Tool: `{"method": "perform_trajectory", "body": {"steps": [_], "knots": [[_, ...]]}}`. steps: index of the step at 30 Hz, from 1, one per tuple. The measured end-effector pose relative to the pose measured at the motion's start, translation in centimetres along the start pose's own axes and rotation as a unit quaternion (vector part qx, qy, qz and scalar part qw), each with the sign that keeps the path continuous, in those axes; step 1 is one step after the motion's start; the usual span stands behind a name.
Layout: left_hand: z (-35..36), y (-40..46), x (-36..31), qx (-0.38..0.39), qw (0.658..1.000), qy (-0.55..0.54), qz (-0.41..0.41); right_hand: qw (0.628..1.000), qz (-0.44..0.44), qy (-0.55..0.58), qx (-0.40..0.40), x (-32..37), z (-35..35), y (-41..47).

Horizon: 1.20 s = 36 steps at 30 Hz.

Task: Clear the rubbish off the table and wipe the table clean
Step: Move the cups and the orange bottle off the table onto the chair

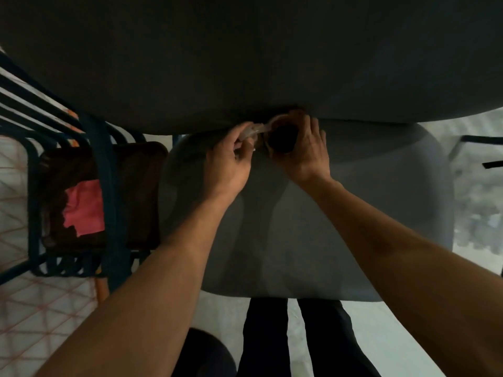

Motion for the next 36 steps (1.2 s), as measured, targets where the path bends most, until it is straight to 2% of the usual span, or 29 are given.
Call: {"method": "perform_trajectory", "body": {"steps": [8,17,22,26,36], "knots": [[1.3,0.5,0.9,0.005,1.0,-0.006,-0.002,1.0,0.009,0.024,-0.015,-0.9,0.2,-1.1],[0.4,-1.8,1.0,-0.015,0.998,-0.042,-0.033,0.998,0.029,0.046,0.017,-0.9,-1.6,-3.2],[-1.2,-6.9,-0.4,-0.027,0.995,-0.059,-0.074,0.998,0.031,0.02,0.054,0.0,-4.5,-6.9],[-3.0,-11.8,-1.7,-0.001,0.991,-0.062,-0.12,0.995,0.008,0.005,0.096,1.7,-7.2,-11.1],[-9.1,-22.9,-6.2,-0.058,0.992,-0.03,-0.111,0.976,-0.085,-0.033,0.198,8.4,-14.2,-19.9]]}}
Point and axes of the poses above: each hand's wrist, its own y-axis towards the middle knuckle, its own z-axis out of the palm, x = y × z, the point moved 6 cm from there along y, towards the middle knuckle, and after that the axes turned 4 degrees about -y, right-handed, at the moved point
